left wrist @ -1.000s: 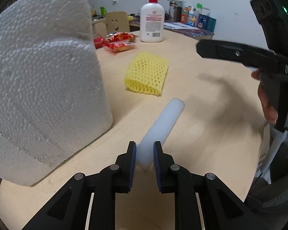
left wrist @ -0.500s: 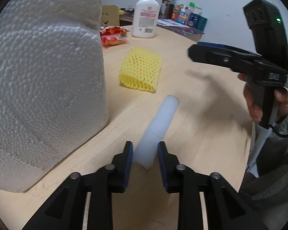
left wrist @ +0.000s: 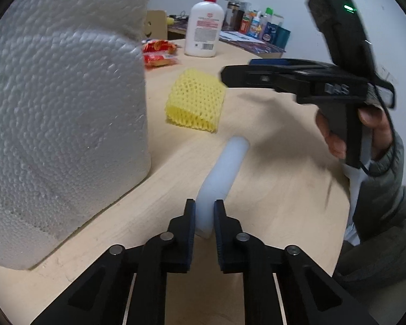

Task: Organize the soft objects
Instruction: 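Lower the right tool onto the yellow foam net and close it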

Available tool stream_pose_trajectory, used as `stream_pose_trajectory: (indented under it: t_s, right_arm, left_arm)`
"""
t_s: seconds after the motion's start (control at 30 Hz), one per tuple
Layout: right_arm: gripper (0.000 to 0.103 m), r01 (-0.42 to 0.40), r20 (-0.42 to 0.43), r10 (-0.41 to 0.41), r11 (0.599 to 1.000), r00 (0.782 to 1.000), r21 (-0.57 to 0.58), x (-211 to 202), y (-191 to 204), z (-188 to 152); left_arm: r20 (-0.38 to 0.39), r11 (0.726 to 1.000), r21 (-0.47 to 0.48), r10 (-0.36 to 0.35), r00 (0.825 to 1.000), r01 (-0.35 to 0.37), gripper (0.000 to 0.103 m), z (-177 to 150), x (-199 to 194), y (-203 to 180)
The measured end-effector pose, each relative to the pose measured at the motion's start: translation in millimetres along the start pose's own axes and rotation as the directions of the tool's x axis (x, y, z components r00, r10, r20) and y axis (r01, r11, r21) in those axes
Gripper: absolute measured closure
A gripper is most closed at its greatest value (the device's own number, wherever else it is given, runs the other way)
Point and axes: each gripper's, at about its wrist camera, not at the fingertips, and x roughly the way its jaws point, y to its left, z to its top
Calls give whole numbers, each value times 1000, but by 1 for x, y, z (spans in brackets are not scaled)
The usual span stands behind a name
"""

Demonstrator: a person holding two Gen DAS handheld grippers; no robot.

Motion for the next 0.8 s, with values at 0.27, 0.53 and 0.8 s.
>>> stream_pose_trajectory:
  t_s: [0.27, 0.53, 0.8]
  right_arm:
    - [0, -3, -40, 2, 1000, 999, -2, 13, 3, 3]
    - [0, 76, -102, -77, 997, 992, -19, 30, 5, 3]
    - [23, 52, -201, -63, 997, 978, -61, 59, 14, 2]
  left_arm:
    - [28, 999, -19, -39, 999, 39, 95, -7, -11, 3]
    - [46, 1000, 0, -17, 999, 17, 95, -7, -12, -2]
    - [54, 1000, -12, -17, 998, 18, 95, -11, -16, 3]
